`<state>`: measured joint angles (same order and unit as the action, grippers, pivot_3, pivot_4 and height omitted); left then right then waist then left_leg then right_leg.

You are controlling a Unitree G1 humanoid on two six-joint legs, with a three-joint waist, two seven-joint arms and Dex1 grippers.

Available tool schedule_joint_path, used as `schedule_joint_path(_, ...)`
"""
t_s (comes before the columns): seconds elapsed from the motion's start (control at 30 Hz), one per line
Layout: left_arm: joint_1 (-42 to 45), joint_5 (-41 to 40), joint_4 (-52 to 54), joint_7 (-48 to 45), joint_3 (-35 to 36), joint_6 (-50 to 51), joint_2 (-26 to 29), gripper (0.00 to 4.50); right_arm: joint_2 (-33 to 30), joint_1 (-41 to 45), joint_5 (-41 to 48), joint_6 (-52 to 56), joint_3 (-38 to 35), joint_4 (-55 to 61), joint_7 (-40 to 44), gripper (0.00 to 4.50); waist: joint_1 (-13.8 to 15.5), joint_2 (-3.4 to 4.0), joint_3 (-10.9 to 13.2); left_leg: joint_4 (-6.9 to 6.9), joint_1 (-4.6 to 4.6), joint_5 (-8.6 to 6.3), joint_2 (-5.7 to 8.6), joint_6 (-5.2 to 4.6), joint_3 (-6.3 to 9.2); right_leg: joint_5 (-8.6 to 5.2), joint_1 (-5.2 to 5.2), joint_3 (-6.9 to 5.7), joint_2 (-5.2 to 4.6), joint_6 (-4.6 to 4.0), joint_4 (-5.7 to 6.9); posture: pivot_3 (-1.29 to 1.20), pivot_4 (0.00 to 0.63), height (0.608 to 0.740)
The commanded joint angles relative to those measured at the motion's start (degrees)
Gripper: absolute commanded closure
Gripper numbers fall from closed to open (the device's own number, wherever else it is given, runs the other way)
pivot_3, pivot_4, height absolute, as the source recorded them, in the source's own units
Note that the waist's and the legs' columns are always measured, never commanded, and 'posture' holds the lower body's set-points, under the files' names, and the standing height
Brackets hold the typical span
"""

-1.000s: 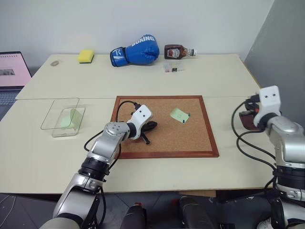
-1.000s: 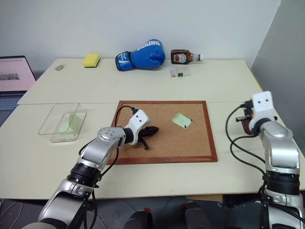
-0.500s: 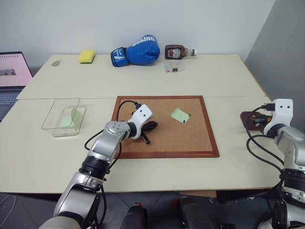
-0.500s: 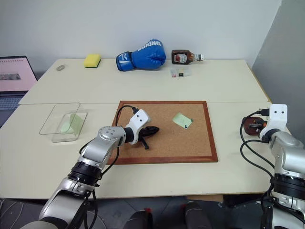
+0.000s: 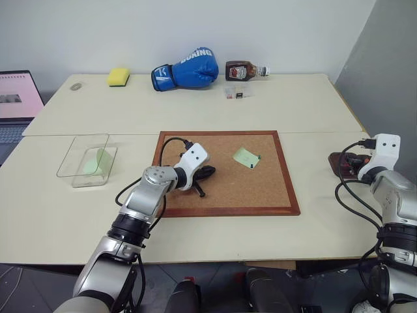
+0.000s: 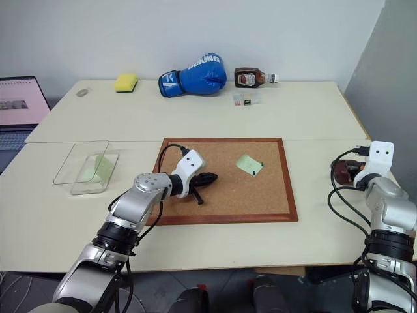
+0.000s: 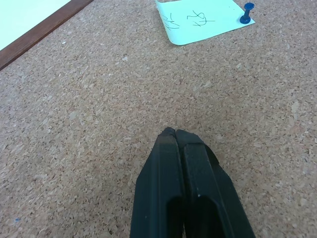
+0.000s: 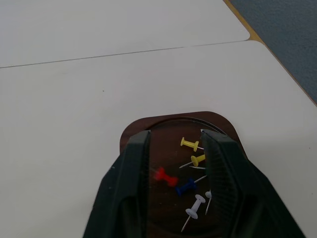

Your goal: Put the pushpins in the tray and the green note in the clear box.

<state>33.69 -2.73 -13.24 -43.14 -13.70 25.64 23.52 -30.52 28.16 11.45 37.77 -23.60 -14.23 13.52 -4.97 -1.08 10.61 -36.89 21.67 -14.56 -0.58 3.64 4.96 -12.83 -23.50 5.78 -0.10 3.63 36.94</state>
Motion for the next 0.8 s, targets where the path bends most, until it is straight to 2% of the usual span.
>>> schedule_joint_path(0.03,-2.04,1.38,-1.59,-0.41,-1.6,1.4,0.23,4.5,-1.16,0.49,0.21,-2.21,-0.69,0.36,-0.59,1.61,-0.02,0.0,0.0,0.0,0.0,0.0,0.0,0.0,0.0,0.0,0.0,0.0,0.0,0.0,0.0,0.0,0.15,0.74)
schedule_joint_path(0.23,-1.64,1.35,-1.93,-0.61,-1.5,1.41,0.21,4.5,-1.24,0.09,-0.16,-4.14,0.61,2.21,-0.47,0.17,-0.03,0.0,0.0,0.0,0.0,0.0,0.0,0.0,0.0,0.0,0.0,0.0,0.0,0.0,0.0,0.0,0.15,0.74)
schedule_joint_path(0.37,-1.76,1.32,-1.75,-0.92,-1.53,1.58,0.45,4.5,0.82,-1.34,3.46,-3.7,3.98,9.1,5.34,0.17,-0.09,0.0,0.0,0.0,-0.01,0.0,-0.01,0.0,0.0,0.0,0.0,0.0,0.01,0.0,0.0,0.0,0.15,0.74)
schedule_joint_path(0.57,-1.62,1.46,-1.93,-1.41,-1.75,1.41,0.7,4.5,1.33,-5.05,2.26,-6.47,15.43,16.16,13.34,0.17,-0.08,0.0,0.0,0.0,-0.01,0.0,-0.03,0.0,0.02,0.0,0.0,-0.01,0.03,0.0,0.0,0.0,0.15,0.74)
schedule_joint_path(0.7,-1.01,1.58,-2.39,-1.54,-1.79,1.28,0.7,4.5,5.23,-2.87,1.82,-9.75,22.08,14.08,16.17,0.17,-0.09,0.0,0.0,0.0,0.0,0.0,-0.02,0.0,0.01,0.0,-0.01,-0.01,0.02,0.0,-0.02,0.0,0.15,0.74)
schedule_joint_path(0.8,-0.83,1.69,-2.54,-1.54,-1.89,1.16,0.69,4.5,7.4,-0.29,0.51,-11.9,23.96,9.96,15.93,0.17,-0.1,0.0,0.0,0.0,-0.04,0.0,-0.05,0.0,0.04,0.0,-0.01,-0.05,0.05,0.0,0.02,0.0,0.15,0.74)
